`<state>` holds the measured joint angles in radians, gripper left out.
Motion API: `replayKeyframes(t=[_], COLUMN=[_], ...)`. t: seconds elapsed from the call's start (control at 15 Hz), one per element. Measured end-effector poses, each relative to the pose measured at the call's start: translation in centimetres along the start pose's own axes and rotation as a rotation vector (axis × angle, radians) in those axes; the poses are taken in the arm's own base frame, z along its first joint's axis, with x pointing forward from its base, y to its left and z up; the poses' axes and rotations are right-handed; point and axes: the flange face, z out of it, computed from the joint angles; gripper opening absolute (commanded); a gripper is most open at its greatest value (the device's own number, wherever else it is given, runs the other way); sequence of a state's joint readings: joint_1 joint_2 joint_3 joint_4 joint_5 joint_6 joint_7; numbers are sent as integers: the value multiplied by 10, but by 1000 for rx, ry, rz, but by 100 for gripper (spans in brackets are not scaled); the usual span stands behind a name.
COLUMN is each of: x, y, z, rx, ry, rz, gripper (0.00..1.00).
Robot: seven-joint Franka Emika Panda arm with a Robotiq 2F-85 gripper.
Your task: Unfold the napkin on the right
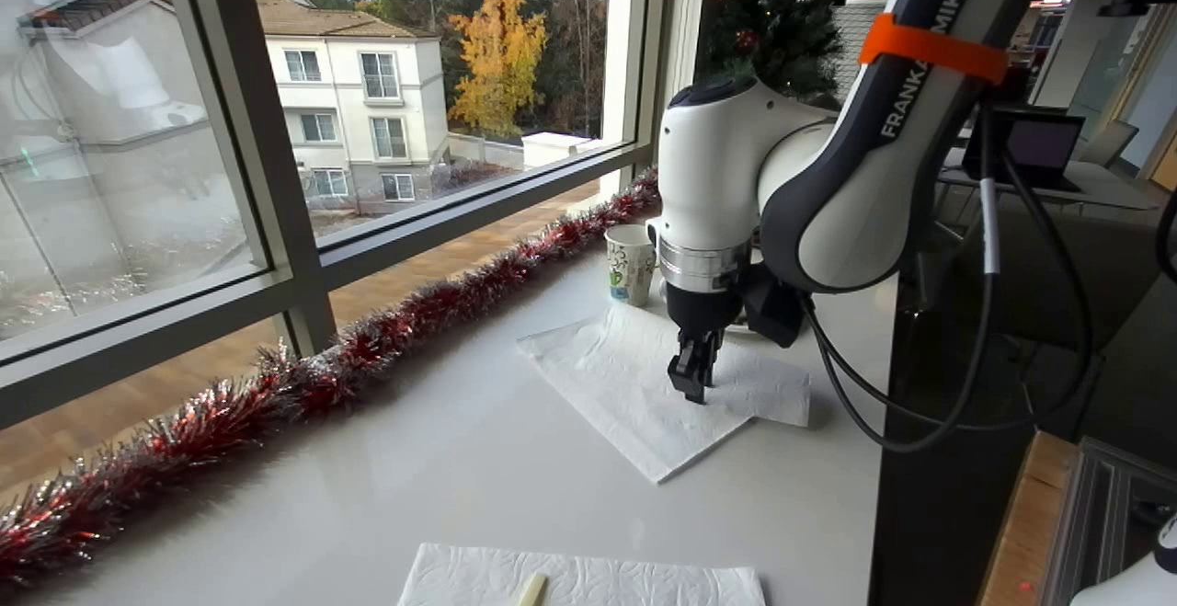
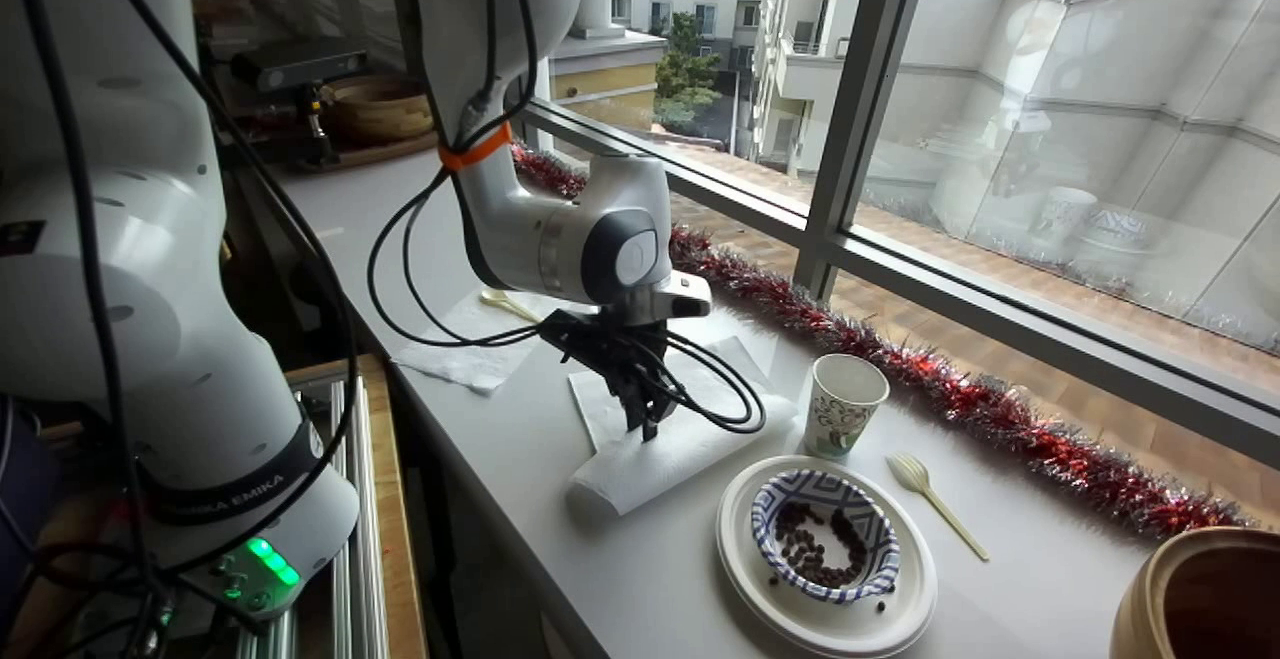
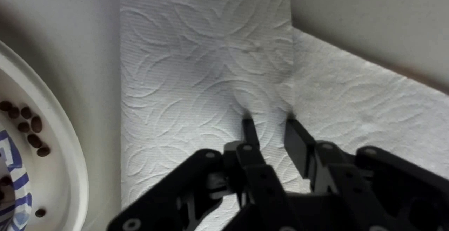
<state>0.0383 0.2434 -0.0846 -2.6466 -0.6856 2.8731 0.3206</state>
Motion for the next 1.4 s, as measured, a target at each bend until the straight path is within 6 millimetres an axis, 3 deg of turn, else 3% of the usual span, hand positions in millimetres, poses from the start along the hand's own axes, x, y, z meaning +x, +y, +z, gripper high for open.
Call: replayKeyframes(t=[0.2, 0.33, 0.4, 0.67, 0.73, 1.0, 1.13, 1.4], x=[0, 0, -1, 0, 0, 1, 1, 1], y=[1, 2, 2, 0, -1, -2, 0, 0], z=[0, 1, 2, 2, 2, 2, 1, 1], rx=[4, 6, 7, 9, 11, 17, 19, 28], ry=[-1, -4, -5, -6, -6, -7, -5, -7], rz=[13, 19, 20, 19, 20, 24, 27, 36], gripper=[65, 40, 39, 11, 8, 2, 7, 6])
